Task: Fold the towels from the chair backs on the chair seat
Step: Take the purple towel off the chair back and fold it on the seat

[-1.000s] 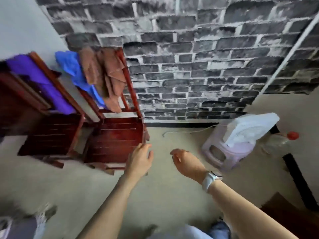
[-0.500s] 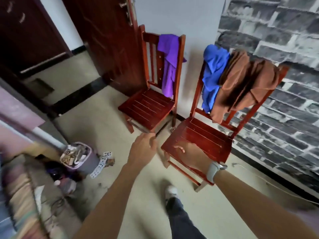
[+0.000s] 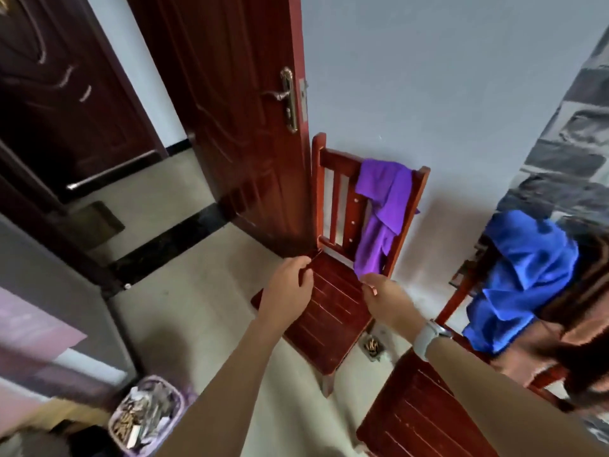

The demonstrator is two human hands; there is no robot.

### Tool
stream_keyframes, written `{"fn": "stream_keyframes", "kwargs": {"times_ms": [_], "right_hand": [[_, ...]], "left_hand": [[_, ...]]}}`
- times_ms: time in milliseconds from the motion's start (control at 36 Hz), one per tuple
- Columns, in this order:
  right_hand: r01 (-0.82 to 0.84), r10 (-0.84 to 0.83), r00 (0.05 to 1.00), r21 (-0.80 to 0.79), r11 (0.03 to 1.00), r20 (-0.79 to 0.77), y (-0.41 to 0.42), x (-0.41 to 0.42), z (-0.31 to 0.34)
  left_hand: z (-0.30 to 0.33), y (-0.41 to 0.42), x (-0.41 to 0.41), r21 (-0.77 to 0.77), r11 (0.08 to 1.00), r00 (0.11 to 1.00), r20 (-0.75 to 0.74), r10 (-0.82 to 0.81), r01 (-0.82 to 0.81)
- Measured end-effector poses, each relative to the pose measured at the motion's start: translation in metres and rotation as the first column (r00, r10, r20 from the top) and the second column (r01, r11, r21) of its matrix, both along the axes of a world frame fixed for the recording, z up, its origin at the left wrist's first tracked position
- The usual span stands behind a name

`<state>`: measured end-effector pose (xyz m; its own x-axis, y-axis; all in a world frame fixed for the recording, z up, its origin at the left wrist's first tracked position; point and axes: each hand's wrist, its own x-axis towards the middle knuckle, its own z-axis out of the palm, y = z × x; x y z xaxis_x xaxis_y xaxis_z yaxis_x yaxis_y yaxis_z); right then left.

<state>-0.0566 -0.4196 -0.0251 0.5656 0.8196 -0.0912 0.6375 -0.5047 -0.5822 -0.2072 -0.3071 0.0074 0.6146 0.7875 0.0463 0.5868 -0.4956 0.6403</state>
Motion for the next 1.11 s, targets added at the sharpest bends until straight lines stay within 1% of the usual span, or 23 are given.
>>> {"fn": "stream_keyframes", "kwargs": {"times_ms": [56, 194, 222, 278, 361, 472, 528, 583, 611, 667, 722, 806, 861, 917, 972, 1056, 1111], "right_hand": [[0.056, -0.056, 0.998, 0.024, 0.998, 0.02, 0.028, 0.02, 0.008], [0.26, -0.259, 0.961, 0.005, 0.966, 0.094, 0.088, 0.08, 0.014], [0.307, -0.307, 0.949, 0.012, 0.952, 0.079, 0.098, 0.092, 0.013], [0.426, -0.427, 0.904, 0.04, 0.904, 0.001, 0.118, 0.116, 0.013], [0.633, -0.621, 0.77, 0.054, 0.772, -0.147, 0.146, 0.146, 0.01], [0.827, -0.794, 0.553, 0.054, 0.559, -0.255, 0.183, 0.173, -0.004], [0.901, -0.834, 0.422, 0.06, 0.43, -0.356, 0.204, 0.178, -0.006], [0.955, -0.83, 0.28, 0.051, 0.292, -0.482, 0.223, 0.18, -0.004], [0.971, -0.822, 0.222, 0.045, 0.234, -0.524, 0.231, 0.182, -0.004], [0.987, -0.813, 0.145, 0.022, 0.16, -0.564, 0.245, 0.184, -0.005], [0.991, -0.806, 0.124, 0.023, 0.135, -0.58, 0.255, 0.185, -0.004], [0.983, -0.775, 0.178, 0.077, 0.165, -0.606, 0.258, 0.183, 0.001], [0.978, -0.755, 0.206, 0.117, 0.17, -0.622, 0.256, 0.181, 0.004], [0.976, -0.726, 0.218, 0.137, 0.17, -0.652, 0.253, 0.178, 0.007], [0.977, -0.673, 0.21, 0.137, 0.161, -0.709, 0.251, 0.173, 0.007], [0.979, -0.583, 0.194, 0.119, 0.165, -0.789, 0.249, 0.165, 0.007], [0.97, -0.524, 0.216, 0.123, 0.207, -0.824, 0.249, 0.161, 0.009]], "left_hand": [[0.002, 0.029, 0.016, 0.003, 1.0, 1.0, 0.027, -0.013, 0.013], [-0.004, 0.097, 0.062, 0.015, 0.996, 0.995, 0.054, -0.087, 0.087], [-0.006, 0.109, 0.071, 0.009, 0.994, 0.993, 0.056, -0.107, 0.107], [-0.012, 0.137, 0.091, 0.002, 0.987, 0.986, 0.051, -0.158, 0.158], [-0.02, 0.178, 0.122, -0.021, 0.969, 0.968, 0.051, -0.247, 0.248], [-0.026, 0.229, 0.157, -0.054, 0.919, 0.92, 0.061, -0.388, 0.391], [-0.03, 0.253, 0.17, -0.077, 0.891, 0.894, 0.061, -0.445, 0.448], [-0.034, 0.272, 0.181, -0.092, 0.872, 0.876, 0.067, -0.477, 0.481], [-0.036, 0.28, 0.186, -0.106, 0.863, 0.87, 0.07, -0.488, 0.493], [-0.04, 0.294, 0.196, -0.144, 0.849, 0.861, 0.084, -0.501, 0.508], [-0.043, 0.305, 0.207, -0.21, 0.827, 0.853, 0.104, -0.511, 0.521], [-0.047, 0.305, 0.22, -0.384, 0.773, 0.858, 0.131, -0.496, 0.505], [-0.047, 0.298, 0.23, -0.515, 0.695, 0.852, 0.157, -0.499, 0.502], [-0.045, 0.287, 0.239, -0.611, 0.6, 0.835, 0.203, -0.512, 0.516], [-0.042, 0.274, 0.245, -0.636, 0.538, 0.812, 0.272, -0.516, 0.554], [-0.043, 0.258, 0.251, -0.62, 0.538, 0.818, 0.366, -0.444, 0.57], [-0.043, 0.254, 0.252, -0.608, 0.553, 0.822, 0.412, -0.394, 0.57]]}}
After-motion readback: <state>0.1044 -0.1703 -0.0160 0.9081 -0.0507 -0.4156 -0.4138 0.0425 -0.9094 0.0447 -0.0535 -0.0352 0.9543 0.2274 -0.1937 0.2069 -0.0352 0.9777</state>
